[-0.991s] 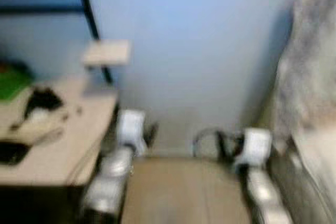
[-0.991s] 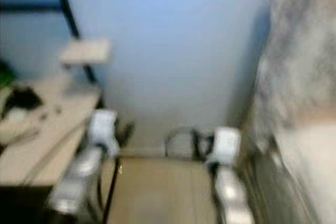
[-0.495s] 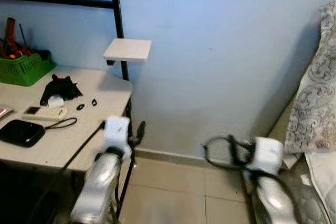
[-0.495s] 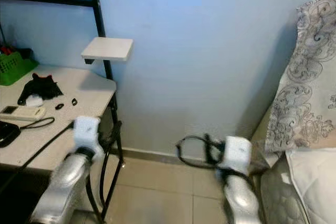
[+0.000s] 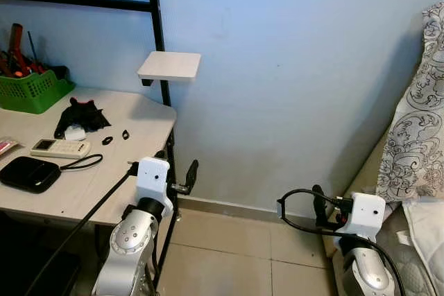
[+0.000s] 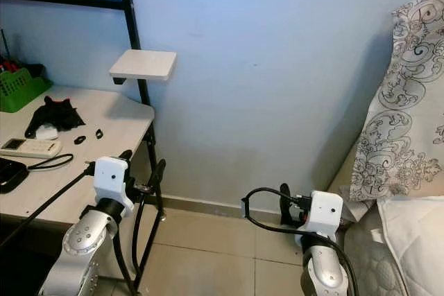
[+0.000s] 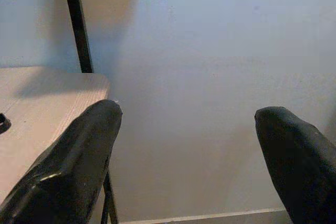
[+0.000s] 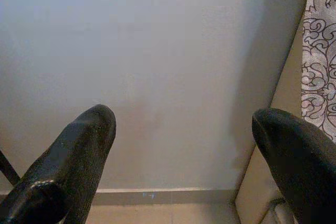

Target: Clean up the room

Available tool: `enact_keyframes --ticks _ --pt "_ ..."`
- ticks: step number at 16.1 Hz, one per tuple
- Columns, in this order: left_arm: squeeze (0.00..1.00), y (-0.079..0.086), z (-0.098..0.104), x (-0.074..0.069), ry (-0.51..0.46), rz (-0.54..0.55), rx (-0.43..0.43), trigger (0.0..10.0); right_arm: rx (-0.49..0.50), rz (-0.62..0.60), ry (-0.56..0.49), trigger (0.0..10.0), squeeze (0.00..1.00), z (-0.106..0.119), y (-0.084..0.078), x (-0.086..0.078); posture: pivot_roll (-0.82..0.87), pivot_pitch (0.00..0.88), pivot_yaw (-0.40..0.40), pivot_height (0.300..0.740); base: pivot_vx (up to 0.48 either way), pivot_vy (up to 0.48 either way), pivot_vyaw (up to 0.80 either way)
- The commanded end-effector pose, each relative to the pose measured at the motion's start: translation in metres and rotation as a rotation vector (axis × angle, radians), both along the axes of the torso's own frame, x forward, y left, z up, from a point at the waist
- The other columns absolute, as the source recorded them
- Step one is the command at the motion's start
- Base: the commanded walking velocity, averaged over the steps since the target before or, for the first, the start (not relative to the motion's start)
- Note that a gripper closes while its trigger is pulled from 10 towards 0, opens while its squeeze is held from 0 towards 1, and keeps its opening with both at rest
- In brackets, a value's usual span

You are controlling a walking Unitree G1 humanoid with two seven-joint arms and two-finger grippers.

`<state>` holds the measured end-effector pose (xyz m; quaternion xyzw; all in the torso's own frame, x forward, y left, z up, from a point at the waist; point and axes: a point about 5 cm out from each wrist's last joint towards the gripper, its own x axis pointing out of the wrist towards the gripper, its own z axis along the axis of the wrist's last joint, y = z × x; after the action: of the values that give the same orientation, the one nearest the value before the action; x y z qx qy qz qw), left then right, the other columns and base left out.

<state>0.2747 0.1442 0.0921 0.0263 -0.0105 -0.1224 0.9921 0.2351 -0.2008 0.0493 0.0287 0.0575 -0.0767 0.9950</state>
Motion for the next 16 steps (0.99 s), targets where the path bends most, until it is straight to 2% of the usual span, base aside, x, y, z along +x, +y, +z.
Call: enact_keyframes --ticks 1,2,3,4,5,6,8,11,13,16 --pt "1.00 -0.001 0.000 0.000 -0.002 -0.004 -0.004 10.0 -0.012 -0.008 -0.022 10.0 1.00 0.004 -0.003 0.001 0.21 0.000 -0.034 0.740 0.000 0.000 0.00" --pt "1.00 -0.003 0.002 0.000 -0.020 -0.030 0.010 10.0 -0.021 0.005 -0.018 10.0 1.00 0.005 -0.001 0.003 0.21 0.000 -0.031 0.740 0.000 0.000 0.00" --pt "0.00 -0.009 0.003 0.001 -0.034 -0.082 0.030 10.0 -0.046 0.041 -0.020 10.0 1.00 0.006 0.005 0.008 0.21 0.000 -0.027 0.740 0.000 -0.439 0.00" --pt "0.00 -0.015 0.002 0.005 -0.029 -0.103 0.051 10.0 -0.077 0.064 -0.021 10.0 0.00 0.008 0.011 0.015 0.20 0.000 -0.022 0.740 0.000 -0.424 0.00" --pt "0.00 -0.018 0.003 0.009 -0.028 -0.101 0.046 10.0 -0.080 0.062 -0.015 10.0 0.00 0.009 0.013 0.020 0.20 0.000 -0.020 0.740 0.000 -0.428 -0.75" --pt "0.00 -0.020 0.003 0.013 -0.001 -0.088 -0.024 10.0 -0.073 0.072 -0.015 10.0 0.00 0.012 0.015 0.024 0.20 0.000 -0.019 0.740 0.289 -0.379 -0.77" --pt "0.00 -0.018 -0.002 0.019 0.034 -0.060 0.040 10.0 -0.099 0.074 -0.020 10.0 0.00 0.013 0.015 0.026 0.19 0.000 -0.017 0.740 0.000 0.000 -0.77" --pt "0.00 -0.019 0.002 0.023 0.009 -0.081 0.013 10.0 -0.108 0.056 -0.016 10.0 0.00 0.011 0.010 0.025 0.19 0.000 -0.015 0.740 0.000 0.000 -0.77" --pt "0.00 -0.017 0.003 0.025 -0.004 -0.077 0.043 10.0 -0.118 0.041 -0.016 10.0 0.00 0.011 0.009 0.024 0.19 0.000 -0.017 0.740 0.000 0.000 -0.77" --pt "0.00 -0.018 0.004 0.026 -0.008 -0.103 0.039 10.0 -0.119 0.026 -0.010 10.0 0.00 0.008 0.007 0.020 0.20 0.000 -0.017 0.740 0.000 0.000 -0.77"
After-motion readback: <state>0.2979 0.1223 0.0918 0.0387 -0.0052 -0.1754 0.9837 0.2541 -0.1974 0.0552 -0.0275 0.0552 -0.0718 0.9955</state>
